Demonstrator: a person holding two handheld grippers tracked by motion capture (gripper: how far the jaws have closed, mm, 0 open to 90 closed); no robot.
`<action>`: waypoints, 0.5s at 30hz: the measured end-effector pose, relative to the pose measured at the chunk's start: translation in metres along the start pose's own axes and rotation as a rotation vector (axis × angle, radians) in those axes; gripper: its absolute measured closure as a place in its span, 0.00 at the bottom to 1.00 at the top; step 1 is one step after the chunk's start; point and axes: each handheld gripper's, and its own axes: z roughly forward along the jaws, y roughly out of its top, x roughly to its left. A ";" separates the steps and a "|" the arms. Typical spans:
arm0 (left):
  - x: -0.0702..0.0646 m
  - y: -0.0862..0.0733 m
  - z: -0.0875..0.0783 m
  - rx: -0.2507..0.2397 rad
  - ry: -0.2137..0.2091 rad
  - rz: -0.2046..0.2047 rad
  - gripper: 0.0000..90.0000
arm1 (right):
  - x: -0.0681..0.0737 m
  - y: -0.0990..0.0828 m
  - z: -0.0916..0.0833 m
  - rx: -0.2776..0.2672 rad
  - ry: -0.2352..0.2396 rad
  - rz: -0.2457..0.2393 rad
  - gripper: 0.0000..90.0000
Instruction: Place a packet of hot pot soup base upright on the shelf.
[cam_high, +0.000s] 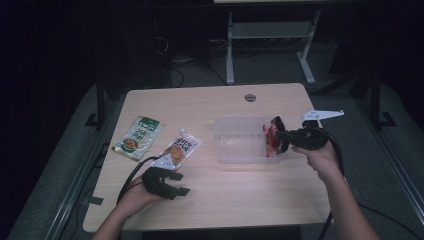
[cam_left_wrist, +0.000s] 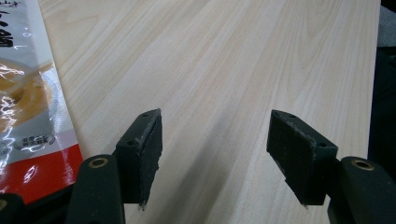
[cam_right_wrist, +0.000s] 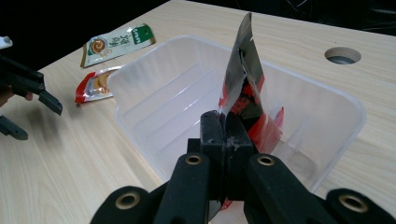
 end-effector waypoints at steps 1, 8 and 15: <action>0.000 0.000 0.000 0.001 0.000 0.000 0.39 | 0.000 0.000 0.001 0.002 -0.003 0.001 0.98; 0.000 -0.001 0.000 0.004 -0.001 0.001 0.39 | -0.002 -0.002 0.006 0.011 -0.015 0.007 0.94; 0.001 -0.001 0.000 0.006 -0.001 0.004 0.39 | -0.003 -0.002 0.007 -0.002 -0.012 0.021 0.83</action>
